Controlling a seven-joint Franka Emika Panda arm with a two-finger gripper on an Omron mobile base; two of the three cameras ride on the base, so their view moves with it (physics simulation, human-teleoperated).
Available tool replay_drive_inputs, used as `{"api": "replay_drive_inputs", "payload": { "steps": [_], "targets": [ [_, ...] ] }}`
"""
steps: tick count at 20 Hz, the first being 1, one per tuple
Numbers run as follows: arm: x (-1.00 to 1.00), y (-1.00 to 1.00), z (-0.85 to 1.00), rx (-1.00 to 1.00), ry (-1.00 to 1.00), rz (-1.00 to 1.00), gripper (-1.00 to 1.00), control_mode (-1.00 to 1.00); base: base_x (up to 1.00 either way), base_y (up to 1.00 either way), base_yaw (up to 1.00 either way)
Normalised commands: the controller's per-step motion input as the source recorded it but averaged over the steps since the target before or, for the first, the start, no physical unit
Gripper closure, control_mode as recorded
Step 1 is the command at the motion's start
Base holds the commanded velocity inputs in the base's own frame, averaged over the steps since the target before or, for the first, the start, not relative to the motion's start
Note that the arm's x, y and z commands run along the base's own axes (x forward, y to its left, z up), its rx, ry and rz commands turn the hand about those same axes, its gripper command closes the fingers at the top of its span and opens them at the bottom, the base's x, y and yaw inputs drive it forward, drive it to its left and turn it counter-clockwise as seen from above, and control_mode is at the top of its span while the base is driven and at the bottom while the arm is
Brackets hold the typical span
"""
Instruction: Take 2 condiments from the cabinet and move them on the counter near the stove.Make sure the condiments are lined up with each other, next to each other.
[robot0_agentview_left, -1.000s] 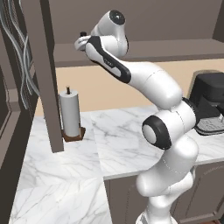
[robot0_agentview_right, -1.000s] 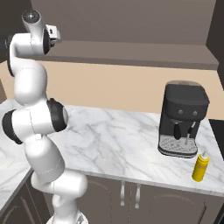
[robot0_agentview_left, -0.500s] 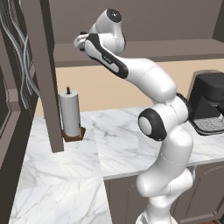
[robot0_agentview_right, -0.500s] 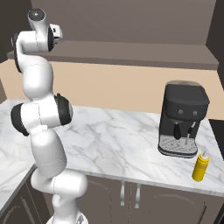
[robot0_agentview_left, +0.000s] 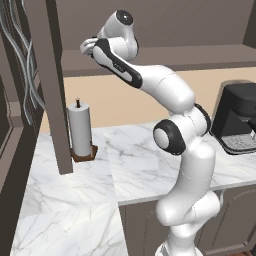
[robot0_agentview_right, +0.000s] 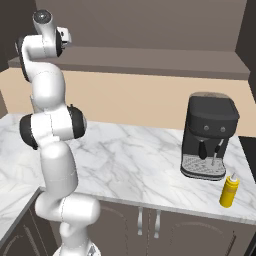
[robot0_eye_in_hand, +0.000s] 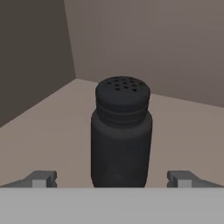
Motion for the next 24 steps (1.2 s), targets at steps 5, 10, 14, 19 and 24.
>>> {"api": "replay_drive_inputs", "payload": {
  "steps": [5, 10, 14, 19, 24],
  "targets": [
    [0.21, 0.00, 0.00, 0.00, 0.04, 0.00, -1.00, -1.00, 0.00, 0.00, 0.00],
    [0.17, 0.03, 0.00, 0.00, 0.02, 0.00, -1.00, -1.00, 0.00, 0.00, 0.00],
    [0.07, 0.06, 0.00, 0.00, 0.00, 0.00, 1.00, -1.00, 0.00, 0.00, 0.00],
    [0.00, 0.00, 0.00, 0.00, 0.00, 0.00, 1.00, -1.00, 0.00, 0.00, 0.00],
    [0.00, 0.00, -0.19, 0.00, -0.01, 0.00, 1.00, -1.00, 0.00, 0.00, 0.00]
  ]
}}
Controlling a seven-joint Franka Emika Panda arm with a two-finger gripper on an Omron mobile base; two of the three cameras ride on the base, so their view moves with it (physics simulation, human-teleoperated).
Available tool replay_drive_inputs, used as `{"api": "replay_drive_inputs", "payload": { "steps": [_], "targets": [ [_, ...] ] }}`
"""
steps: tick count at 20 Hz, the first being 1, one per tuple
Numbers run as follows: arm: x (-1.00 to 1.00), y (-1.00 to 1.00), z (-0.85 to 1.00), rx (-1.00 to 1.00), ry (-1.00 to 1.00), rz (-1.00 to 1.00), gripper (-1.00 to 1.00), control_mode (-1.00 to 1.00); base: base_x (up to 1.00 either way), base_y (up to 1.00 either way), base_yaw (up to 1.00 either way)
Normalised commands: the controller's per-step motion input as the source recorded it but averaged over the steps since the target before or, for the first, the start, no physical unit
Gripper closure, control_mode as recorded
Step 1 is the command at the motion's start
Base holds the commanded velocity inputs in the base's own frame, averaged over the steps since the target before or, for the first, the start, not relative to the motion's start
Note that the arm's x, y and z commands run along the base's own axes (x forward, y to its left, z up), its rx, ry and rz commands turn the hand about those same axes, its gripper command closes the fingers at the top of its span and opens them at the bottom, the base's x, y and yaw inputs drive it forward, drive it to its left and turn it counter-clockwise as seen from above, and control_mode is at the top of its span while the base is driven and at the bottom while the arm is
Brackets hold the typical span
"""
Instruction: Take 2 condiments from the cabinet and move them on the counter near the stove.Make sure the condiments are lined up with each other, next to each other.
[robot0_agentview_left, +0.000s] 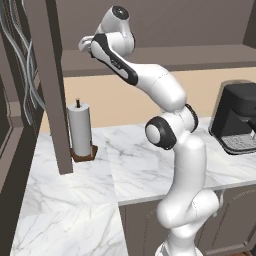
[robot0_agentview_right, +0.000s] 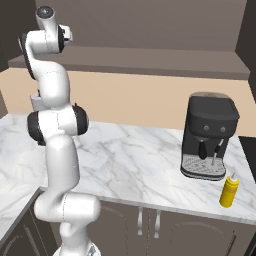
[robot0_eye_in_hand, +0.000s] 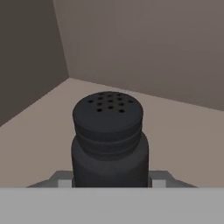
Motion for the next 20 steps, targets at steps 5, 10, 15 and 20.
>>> {"api": "replay_drive_inputs", "payload": {
  "steps": [5, 10, 15, 20],
  "targets": [
    [-0.14, 0.00, -0.83, 0.05, -0.29, 0.00, 1.00, -1.00, 0.00, 0.00, 0.00],
    [-0.18, 0.00, -0.37, 0.07, -0.34, 0.00, 1.00, -1.00, 0.00, 0.00, 0.00],
    [-0.28, 0.00, 0.05, 0.09, -0.20, 0.00, 1.00, -1.00, 0.00, 0.00, 0.00],
    [-0.43, -0.05, 0.48, 0.05, 0.08, 0.00, 1.00, -1.00, 0.00, 0.00, 0.00]
  ]
}}
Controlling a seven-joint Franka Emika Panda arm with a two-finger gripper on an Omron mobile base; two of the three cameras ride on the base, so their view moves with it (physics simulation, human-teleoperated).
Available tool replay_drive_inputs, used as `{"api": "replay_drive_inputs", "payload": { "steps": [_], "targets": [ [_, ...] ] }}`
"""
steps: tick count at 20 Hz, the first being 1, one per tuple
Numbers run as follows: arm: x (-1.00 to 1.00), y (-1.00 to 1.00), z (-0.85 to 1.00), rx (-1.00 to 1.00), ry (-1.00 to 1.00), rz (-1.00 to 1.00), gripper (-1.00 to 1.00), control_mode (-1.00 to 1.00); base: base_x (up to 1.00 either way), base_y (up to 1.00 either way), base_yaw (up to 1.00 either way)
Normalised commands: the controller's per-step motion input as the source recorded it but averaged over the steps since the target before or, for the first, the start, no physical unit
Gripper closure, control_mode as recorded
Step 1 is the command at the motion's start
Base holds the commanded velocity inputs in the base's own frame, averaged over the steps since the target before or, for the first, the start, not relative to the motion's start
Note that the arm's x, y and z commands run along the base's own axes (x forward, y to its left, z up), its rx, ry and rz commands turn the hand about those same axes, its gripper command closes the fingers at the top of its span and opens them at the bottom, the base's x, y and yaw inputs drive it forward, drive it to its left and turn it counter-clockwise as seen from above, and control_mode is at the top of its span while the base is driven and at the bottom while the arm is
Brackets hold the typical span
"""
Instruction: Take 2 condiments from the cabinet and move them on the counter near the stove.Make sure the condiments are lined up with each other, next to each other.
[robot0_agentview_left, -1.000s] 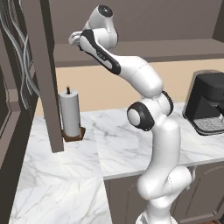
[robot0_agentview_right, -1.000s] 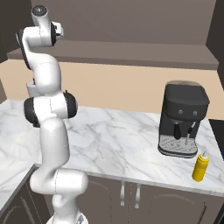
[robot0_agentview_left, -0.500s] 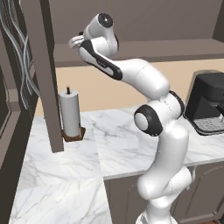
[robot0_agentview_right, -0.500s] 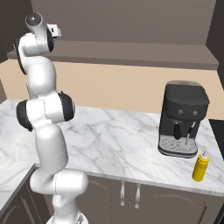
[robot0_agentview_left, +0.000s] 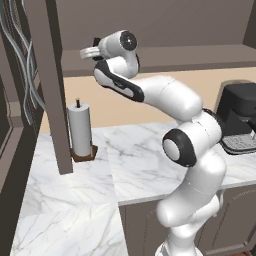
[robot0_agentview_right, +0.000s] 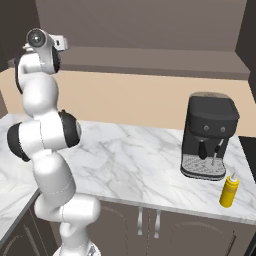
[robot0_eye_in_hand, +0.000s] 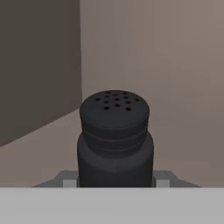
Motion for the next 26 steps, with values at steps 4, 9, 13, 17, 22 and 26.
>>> {"api": "replay_drive_inputs", "payload": {
  "steps": [4, 9, 13, 17, 22, 26],
  "targets": [
    [-0.45, -0.14, 0.58, 0.00, 0.30, 0.00, 1.00, -1.00, 0.00, 0.00, 0.00],
    [-0.50, -0.06, 0.08, 0.00, 0.33, 0.00, 1.00, -1.00, 0.00, 0.00, 0.00],
    [-0.60, -0.05, -0.12, 0.00, 0.03, 0.00, 1.00, -1.00, 0.00, 0.00, 0.00],
    [-0.81, -0.09, -0.02, 0.00, -0.04, 0.00, 1.00, -1.00, 0.00, 0.00, 0.00],
    [-0.81, -0.19, -0.02, 0.00, 0.00, 0.00, 1.00, -1.00, 0.00, 0.00, 0.00],
    [-0.68, -0.31, -0.30, 0.00, 0.03, -0.01, 1.00, -1.00, 0.00, 0.00, 0.00]
  ]
}}
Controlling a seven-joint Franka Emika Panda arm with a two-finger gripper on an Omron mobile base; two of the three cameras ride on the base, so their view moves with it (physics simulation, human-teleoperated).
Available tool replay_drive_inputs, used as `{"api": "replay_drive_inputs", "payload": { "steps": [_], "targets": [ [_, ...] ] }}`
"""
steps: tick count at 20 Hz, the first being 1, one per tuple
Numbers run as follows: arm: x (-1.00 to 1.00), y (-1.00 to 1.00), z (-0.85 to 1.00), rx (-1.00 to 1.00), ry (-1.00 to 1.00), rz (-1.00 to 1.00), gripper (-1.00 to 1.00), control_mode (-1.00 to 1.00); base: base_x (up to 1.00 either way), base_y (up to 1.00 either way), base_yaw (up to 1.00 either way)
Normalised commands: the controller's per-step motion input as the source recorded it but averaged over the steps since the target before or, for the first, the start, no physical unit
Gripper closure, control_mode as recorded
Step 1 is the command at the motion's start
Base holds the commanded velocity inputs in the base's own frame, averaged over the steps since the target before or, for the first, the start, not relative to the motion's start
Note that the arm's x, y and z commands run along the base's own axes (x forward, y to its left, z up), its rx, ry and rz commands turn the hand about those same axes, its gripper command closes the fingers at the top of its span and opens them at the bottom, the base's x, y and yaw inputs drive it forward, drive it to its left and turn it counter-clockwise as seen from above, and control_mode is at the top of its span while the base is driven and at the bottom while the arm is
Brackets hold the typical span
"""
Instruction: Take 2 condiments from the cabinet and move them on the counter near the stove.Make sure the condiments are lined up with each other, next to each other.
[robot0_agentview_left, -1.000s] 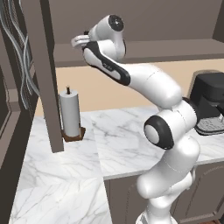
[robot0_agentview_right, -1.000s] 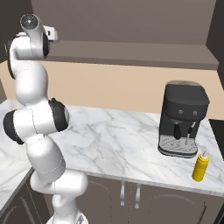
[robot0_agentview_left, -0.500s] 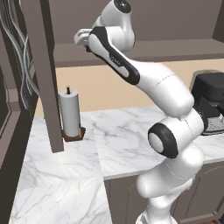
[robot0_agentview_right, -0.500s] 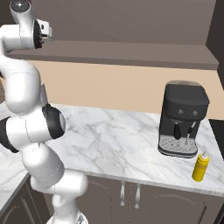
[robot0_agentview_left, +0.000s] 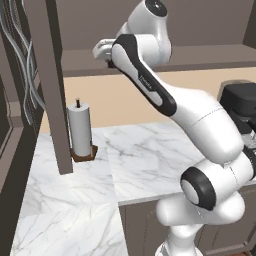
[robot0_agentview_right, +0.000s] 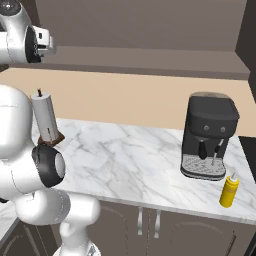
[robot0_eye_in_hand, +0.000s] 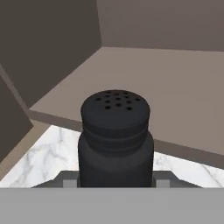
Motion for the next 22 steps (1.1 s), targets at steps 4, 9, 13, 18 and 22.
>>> {"api": "replay_drive_inputs", "payload": {
  "steps": [4, 9, 13, 18, 22],
  "targets": [
    [-0.61, -0.38, -0.32, 0.01, 0.00, -0.01, 1.00, -1.00, 0.00, 0.00, 0.00],
    [-0.28, -0.44, -0.15, 0.02, 0.04, -0.03, 1.00, -1.00, 0.00, 0.00, 0.00],
    [0.00, -0.20, -0.17, 0.00, 0.06, -0.05, 1.00, -1.00, 0.00, 0.00, 0.00],
    [0.00, -0.51, -0.37, -0.04, 0.08, -0.15, 1.00, -1.00, 0.00, 0.00, 0.00],
    [0.00, -0.69, -0.35, -0.05, 0.12, -0.21, 1.00, -1.00, 0.00, 0.00, 0.00]
  ]
}}
